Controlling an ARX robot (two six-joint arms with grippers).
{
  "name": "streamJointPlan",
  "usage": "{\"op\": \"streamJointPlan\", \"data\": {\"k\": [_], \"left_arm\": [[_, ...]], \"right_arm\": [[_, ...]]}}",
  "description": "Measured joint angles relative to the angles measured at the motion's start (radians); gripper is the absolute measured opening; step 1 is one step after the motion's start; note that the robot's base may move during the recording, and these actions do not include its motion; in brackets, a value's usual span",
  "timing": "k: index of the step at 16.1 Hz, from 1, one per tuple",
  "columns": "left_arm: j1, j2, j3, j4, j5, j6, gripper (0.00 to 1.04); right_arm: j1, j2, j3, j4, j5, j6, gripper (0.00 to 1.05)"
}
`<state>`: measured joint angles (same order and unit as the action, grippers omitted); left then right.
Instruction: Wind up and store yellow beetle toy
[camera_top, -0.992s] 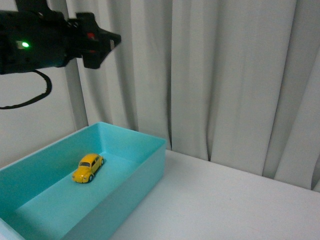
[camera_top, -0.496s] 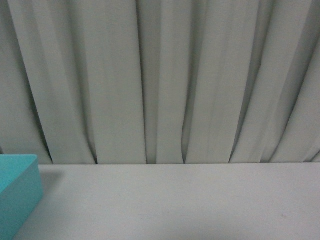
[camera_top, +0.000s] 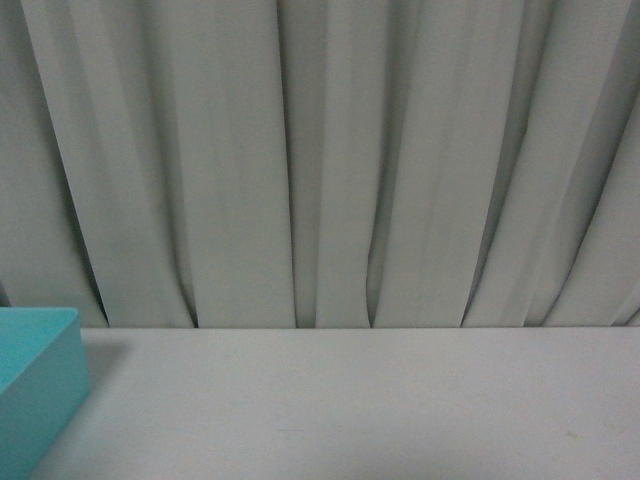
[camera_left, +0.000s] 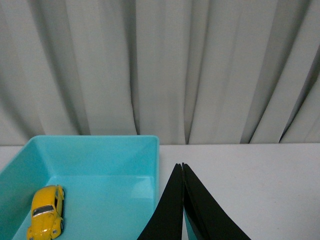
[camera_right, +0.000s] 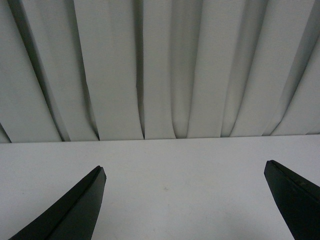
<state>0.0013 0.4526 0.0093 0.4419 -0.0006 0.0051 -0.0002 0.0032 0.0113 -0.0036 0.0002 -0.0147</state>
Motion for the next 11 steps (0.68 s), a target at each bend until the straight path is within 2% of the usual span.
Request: {"op": "streamJointPlan", "data": {"k": [4,11], "left_arm": [[0.0,-0.13,0.0,-0.121,0.0,0.0,0.02],[0.0,-0.215,0.0,-0.206,0.0,0.0,0.02]], "right_arm": [[0.0,0.0,0.0,-0.001,0.0,0.0,0.98],[0.0,0.0,0.0,0.0,0.0,0.0,0.98]]}}
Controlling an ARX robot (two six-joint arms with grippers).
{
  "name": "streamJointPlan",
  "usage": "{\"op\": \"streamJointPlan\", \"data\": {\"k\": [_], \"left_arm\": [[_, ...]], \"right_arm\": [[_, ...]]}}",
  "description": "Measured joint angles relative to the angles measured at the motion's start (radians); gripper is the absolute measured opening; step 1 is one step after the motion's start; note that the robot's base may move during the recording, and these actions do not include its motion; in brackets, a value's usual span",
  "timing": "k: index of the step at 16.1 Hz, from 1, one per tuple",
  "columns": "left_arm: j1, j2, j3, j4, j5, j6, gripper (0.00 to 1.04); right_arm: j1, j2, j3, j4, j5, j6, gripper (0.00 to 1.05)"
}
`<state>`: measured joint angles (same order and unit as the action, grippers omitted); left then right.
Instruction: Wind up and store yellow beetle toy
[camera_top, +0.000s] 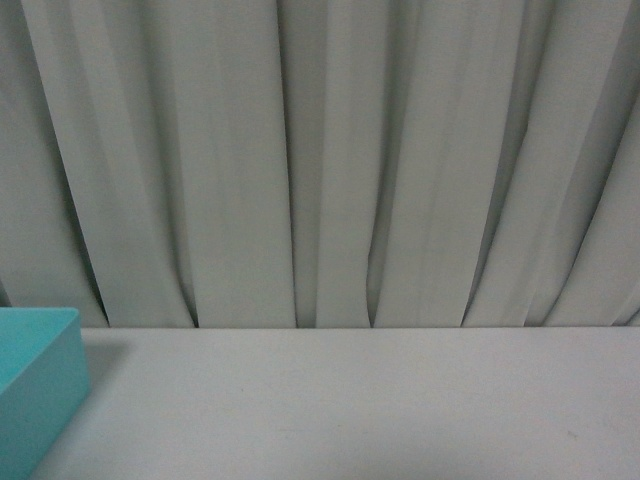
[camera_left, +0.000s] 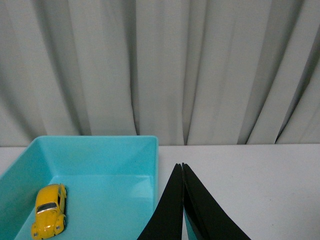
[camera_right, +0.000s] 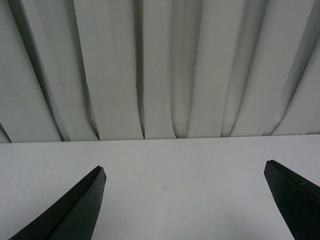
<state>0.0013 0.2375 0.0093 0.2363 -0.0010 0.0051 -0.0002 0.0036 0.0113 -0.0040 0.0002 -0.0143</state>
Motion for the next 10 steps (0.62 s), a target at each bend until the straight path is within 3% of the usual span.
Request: {"op": "streamJointPlan", "data": {"k": [1,3,8,10], "left_arm": [[0.0,-0.034,0.0,-0.032,0.0,0.0,0.02],[0.0,-0.221,0.001,-0.243,0.0,-0.001,0.02],[0.0,-0.235,0.0,-0.24,0.0,-0.001,0.02],[0.0,-0.235,0.0,-0.24,0.0,-0.002,0.11]], "right_arm": [[0.0,0.0,0.0,0.0,0.0,0.0,0.98],[0.0,0.0,0.0,0.0,0.0,0.0,0.98],[0.0,0.0,0.0,0.0,0.0,0.0,0.98],[0.0,0.0,0.0,0.0,0.0,0.0,0.98]]}}
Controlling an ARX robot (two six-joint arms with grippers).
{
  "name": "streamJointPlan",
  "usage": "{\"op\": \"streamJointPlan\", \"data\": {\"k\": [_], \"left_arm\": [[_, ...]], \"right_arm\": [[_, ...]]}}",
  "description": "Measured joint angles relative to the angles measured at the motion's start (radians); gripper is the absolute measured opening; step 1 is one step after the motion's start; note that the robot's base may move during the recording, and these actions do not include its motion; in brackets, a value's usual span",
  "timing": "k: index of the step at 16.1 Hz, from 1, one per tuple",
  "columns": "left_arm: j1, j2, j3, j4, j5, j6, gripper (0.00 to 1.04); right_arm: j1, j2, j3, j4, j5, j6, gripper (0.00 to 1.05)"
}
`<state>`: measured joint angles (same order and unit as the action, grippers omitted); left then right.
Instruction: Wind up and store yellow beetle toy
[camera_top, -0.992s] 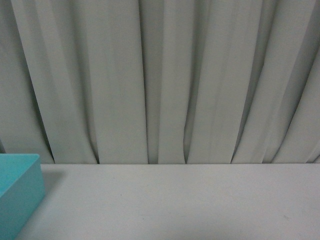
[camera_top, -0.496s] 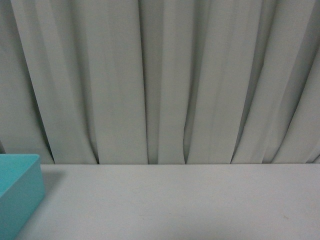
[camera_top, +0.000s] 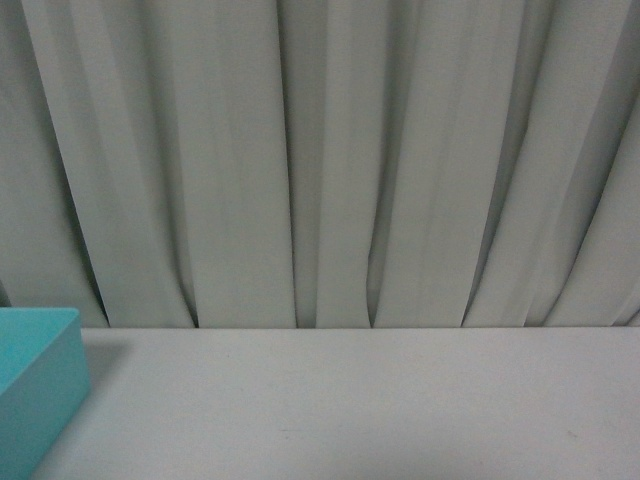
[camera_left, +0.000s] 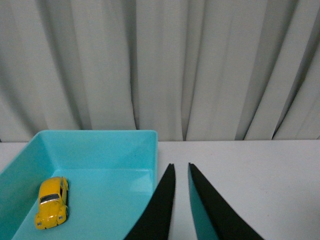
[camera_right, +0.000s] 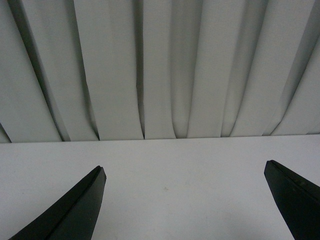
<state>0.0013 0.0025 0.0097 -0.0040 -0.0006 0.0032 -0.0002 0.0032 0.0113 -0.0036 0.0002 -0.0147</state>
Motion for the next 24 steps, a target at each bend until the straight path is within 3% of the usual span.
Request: {"op": "streamJointPlan", "data": {"k": [4,6,7,10,12,13,24], "left_arm": [[0.0,0.0,0.0,0.0,0.0,0.0,0.24],[0.0,0.0,0.0,0.0,0.0,0.0,0.42],[0.0,0.0,0.0,0.0,0.0,0.0,0.56],[0.0,0.0,0.0,0.0,0.0,0.0,0.69],[0.0,0.0,0.0,0.0,0.0,0.0,0.94],[0.0,0.0,0.0,0.0,0.0,0.0,1.0],[0.0,0.0,0.0,0.002,0.0,0.0,0.98]], "right_arm": [[0.0,0.0,0.0,0.0,0.0,0.0,0.98],[0.0,0.0,0.0,0.0,0.0,0.0,0.98],[0.0,0.0,0.0,0.0,0.0,0.0,0.98],[0.0,0.0,0.0,0.0,0.0,0.0,0.98],[0.0,0.0,0.0,0.0,0.0,0.0,0.98],[0.0,0.0,0.0,0.0,0.0,0.0,0.98],[0.0,0.0,0.0,0.0,0.0,0.0,0.98]]}}
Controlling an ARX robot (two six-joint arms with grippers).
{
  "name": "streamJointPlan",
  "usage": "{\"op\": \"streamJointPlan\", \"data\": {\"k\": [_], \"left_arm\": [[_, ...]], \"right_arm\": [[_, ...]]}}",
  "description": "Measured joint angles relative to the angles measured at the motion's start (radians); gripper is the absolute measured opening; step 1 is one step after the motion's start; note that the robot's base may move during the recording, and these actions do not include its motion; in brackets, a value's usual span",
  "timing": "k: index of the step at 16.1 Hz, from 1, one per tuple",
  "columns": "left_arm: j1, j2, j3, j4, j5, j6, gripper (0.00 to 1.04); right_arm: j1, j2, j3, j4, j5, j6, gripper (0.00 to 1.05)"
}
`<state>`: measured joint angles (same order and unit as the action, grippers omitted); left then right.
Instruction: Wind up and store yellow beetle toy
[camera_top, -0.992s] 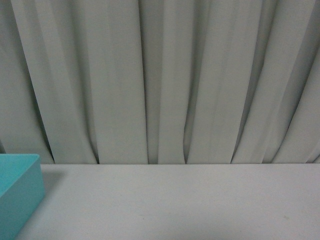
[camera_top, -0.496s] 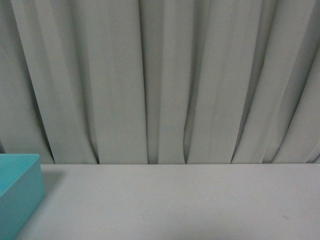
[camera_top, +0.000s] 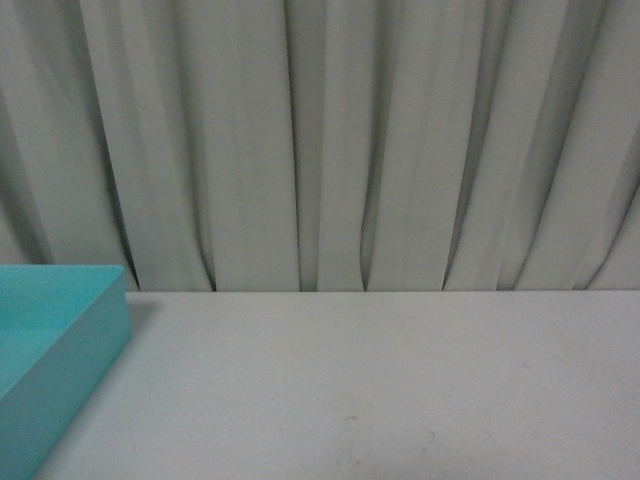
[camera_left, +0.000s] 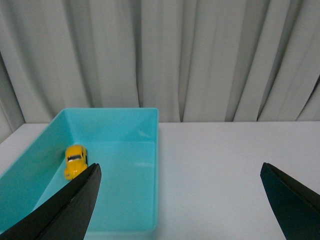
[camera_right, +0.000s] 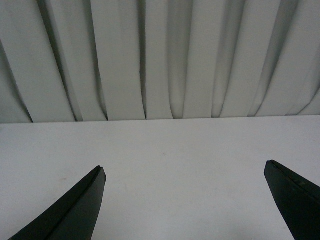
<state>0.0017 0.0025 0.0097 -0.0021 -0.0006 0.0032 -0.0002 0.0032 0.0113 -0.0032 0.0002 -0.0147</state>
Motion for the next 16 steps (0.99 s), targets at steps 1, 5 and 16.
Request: {"op": "streamJointPlan", "data": {"k": [1,5,16], "left_arm": [[0.0,0.001,0.0,-0.005,0.001,0.0,0.98],[0.0,0.0,0.0,-0.005,0.0,0.0,0.98],[0.0,0.0,0.0,-0.001,0.0,0.0,0.98]], "right_arm": [[0.0,0.0,0.0,-0.003,0.0,0.0,0.98],[0.0,0.0,0.0,-0.006,0.0,0.0,0.98],[0.0,0.0,0.0,-0.001,0.0,0.0,0.98]]}}
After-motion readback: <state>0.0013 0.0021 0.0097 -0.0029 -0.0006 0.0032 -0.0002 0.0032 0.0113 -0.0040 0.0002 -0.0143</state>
